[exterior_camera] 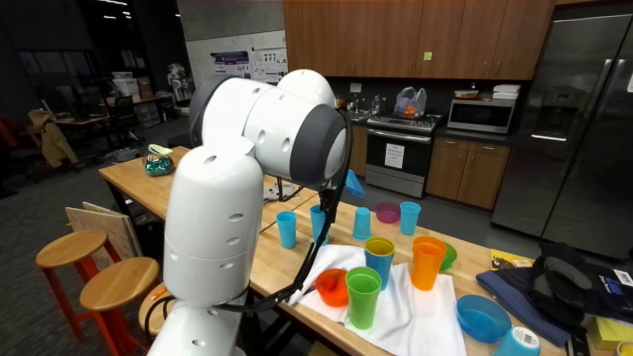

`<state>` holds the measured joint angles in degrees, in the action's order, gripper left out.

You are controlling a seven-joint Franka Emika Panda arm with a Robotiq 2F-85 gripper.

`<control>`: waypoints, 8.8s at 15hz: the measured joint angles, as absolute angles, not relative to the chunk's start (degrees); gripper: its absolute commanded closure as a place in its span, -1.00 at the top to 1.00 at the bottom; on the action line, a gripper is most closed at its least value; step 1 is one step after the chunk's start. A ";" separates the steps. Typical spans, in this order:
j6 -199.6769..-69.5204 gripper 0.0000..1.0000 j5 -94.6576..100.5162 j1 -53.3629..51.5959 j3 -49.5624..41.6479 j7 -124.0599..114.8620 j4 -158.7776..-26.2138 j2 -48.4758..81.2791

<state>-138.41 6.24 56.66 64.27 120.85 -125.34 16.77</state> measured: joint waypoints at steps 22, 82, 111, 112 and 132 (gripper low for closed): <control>-143.61 -0.96 -7.19 6.16 15.63 129.87 -126.06 10.67; -122.58 -0.96 -6.99 -12.18 8.55 128.86 -122.48 -5.73; -122.40 -0.96 -11.82 -11.86 6.36 128.53 -130.77 -11.52; -122.44 -0.96 -11.83 -11.85 6.08 128.53 -131.07 -11.68; -126.71 -0.45 -12.91 -12.16 4.99 129.88 -131.91 -11.59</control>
